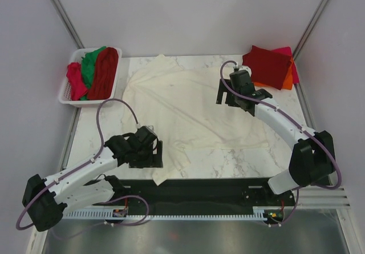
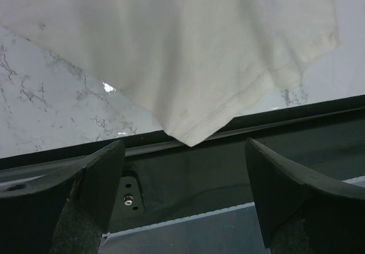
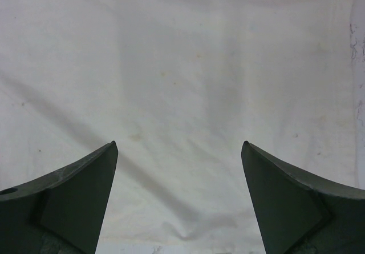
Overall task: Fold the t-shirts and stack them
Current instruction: Fold the tshirt
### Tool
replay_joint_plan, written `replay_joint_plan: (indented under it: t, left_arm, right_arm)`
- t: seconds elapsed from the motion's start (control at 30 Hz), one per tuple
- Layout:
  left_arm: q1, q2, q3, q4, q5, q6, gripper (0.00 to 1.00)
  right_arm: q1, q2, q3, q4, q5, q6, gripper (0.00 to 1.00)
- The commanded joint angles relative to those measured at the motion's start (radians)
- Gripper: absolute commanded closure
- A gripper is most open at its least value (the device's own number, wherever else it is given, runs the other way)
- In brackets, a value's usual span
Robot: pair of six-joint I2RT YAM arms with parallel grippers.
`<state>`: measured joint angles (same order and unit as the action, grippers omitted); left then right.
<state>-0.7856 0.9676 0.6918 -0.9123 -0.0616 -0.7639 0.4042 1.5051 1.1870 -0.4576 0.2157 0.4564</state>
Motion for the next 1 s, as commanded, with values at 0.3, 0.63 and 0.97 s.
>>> replay_joint_plan:
  t: [0.3, 0.63, 0.97]
  left_arm:
    - [-0.158, -0.021, -0.228, 0.012, 0.003, -0.089, 0.08]
    - [-0.159, -0.089, -0.38, 0.555, 0.055, -0.422, 0.23]
    - [-0.159, 0.014, -0.371, 0.601, 0.036, -0.411, 0.51]
  right_arm:
    - [0.005, -0.083, -0.053, 0.019, 0.004, -0.013, 0.02]
    - [0.004, -0.085, -0.069, 0.007, 0.011, -0.019, 0.02]
    - [0.004, -0.068, -0.059, 0.004, 0.013, -0.025, 0.02]
